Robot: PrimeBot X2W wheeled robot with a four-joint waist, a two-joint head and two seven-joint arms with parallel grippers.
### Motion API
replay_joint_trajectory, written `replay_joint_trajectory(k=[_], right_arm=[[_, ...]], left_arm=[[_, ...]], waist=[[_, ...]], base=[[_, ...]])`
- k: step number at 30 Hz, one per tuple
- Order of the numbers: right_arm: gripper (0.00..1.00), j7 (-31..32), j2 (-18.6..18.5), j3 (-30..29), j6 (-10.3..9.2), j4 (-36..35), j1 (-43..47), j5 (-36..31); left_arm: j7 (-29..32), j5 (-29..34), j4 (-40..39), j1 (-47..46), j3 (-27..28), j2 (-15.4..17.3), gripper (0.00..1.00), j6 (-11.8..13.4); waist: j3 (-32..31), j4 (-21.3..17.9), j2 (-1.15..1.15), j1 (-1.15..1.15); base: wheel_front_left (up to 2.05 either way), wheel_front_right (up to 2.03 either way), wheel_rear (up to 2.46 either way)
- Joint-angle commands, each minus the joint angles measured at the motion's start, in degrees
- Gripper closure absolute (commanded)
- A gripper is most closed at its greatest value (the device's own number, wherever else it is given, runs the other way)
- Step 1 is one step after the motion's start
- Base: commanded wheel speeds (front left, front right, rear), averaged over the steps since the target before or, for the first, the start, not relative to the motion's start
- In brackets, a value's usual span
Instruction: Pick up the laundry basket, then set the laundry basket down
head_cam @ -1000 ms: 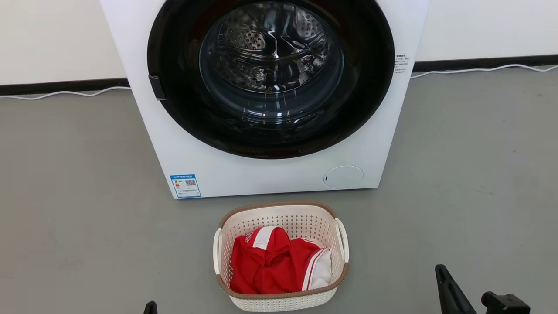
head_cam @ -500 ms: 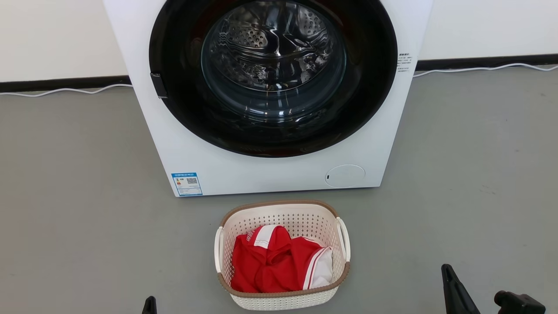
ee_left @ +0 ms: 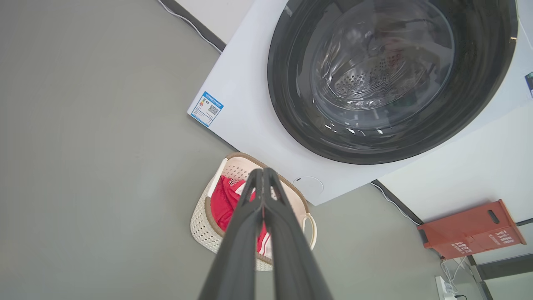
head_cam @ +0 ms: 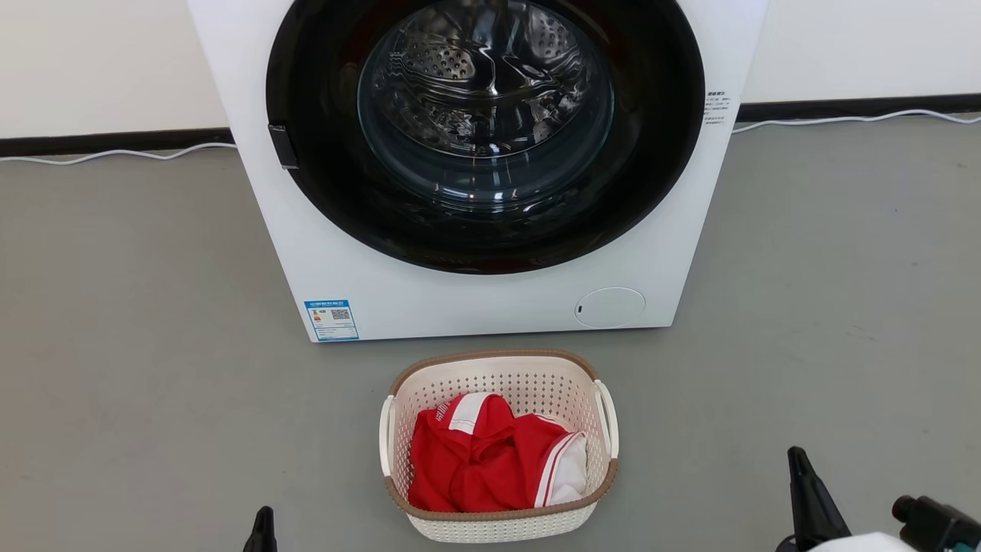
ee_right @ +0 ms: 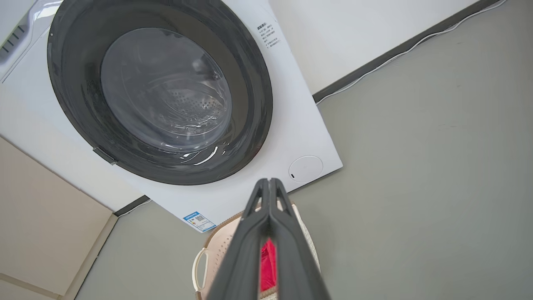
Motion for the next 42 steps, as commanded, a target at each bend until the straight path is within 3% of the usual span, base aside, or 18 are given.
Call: replay_joint_trajectory(k=[1,42], right_arm=[[1.00,0.63,-0.20,0.33,-0.03,-1.35,-3.00,2.29],[1.00,7.20,-0.29,-0.60,-0.06,-1.62,-7.00,31.82]], left_arm=[[0.45,-1.92,-1.14,-3.13,1.00,0.35,1.00,-0.49],[7.17,-24.89,0.25,-9.50,3.42,0.65,1.00,-3.69]], waist=[[0.04,0.05,0.00,-0.01],[0.89,1.07,0.00,-0.01]], base=[[0.00,0.00,0.00],[0.00,0.00,0.00]])
